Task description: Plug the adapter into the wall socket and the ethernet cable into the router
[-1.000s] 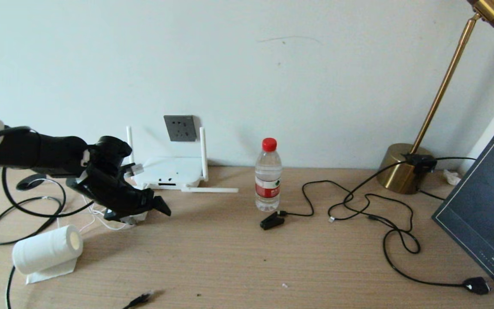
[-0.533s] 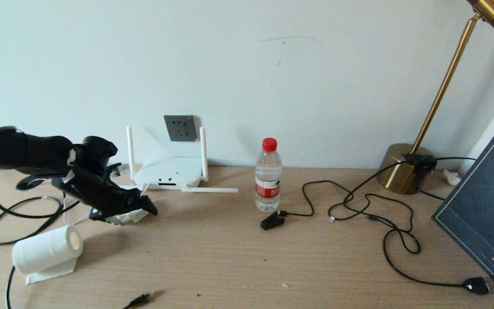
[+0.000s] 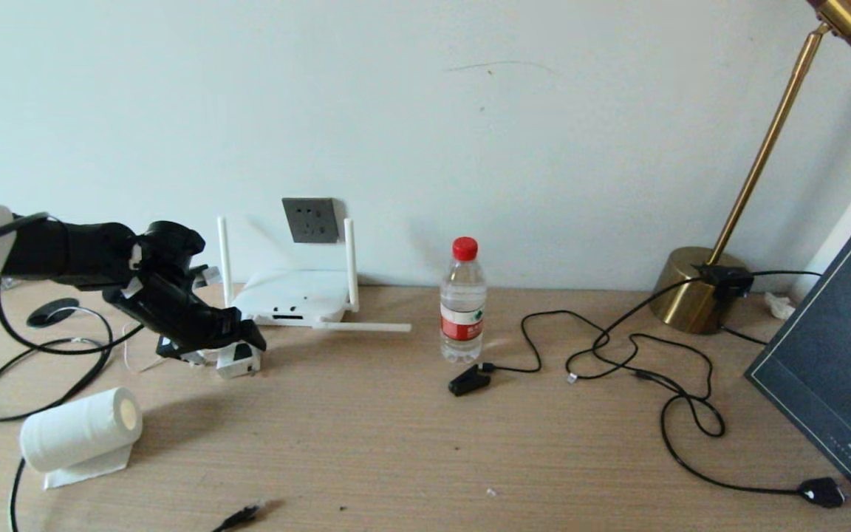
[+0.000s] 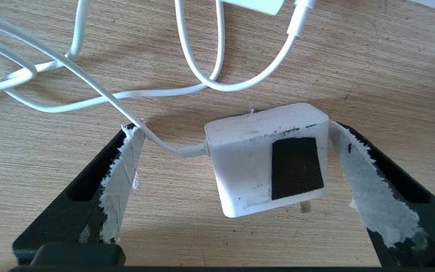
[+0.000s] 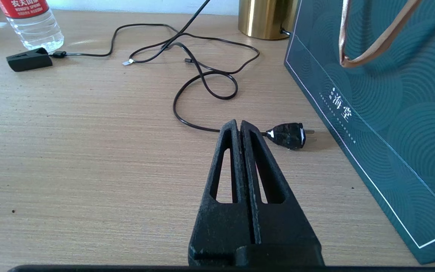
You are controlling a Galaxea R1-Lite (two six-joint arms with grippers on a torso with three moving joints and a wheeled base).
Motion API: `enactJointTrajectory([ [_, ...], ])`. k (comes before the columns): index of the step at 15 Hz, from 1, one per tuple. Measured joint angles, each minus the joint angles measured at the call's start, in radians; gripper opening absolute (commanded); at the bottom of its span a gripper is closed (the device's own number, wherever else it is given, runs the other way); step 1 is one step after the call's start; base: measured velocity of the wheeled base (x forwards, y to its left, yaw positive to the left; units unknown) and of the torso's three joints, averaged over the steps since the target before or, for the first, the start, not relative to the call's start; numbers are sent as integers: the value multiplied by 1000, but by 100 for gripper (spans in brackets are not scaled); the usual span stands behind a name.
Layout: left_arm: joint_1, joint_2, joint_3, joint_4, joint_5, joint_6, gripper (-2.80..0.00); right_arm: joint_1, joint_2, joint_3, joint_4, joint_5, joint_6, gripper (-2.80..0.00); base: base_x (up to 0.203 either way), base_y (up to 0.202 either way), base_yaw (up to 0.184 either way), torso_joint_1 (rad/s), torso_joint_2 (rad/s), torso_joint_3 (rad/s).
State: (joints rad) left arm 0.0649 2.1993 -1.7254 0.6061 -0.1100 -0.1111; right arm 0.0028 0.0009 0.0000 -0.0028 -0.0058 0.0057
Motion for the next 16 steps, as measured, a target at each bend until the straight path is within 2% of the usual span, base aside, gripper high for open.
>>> enactJointTrajectory([
  [3, -21, 14, -71, 92, 0, -5, 0, 0, 0, 0, 0, 0, 1, -280, 0, 0, 0, 0, 0, 0],
  [6, -56, 11, -96, 134, 1, -6, 0, 0, 0, 0, 0, 0, 0, -280, 0, 0, 0, 0, 0, 0],
  [11, -92, 7, -102, 143, 56, -26, 0, 0, 0, 0, 0, 0, 0, -280, 0, 0, 0, 0, 0, 0],
  [16, -98, 22, -118, 144, 60, -33, 0, 0, 0, 0, 0, 0, 0, -280, 0, 0, 0, 0, 0, 0],
])
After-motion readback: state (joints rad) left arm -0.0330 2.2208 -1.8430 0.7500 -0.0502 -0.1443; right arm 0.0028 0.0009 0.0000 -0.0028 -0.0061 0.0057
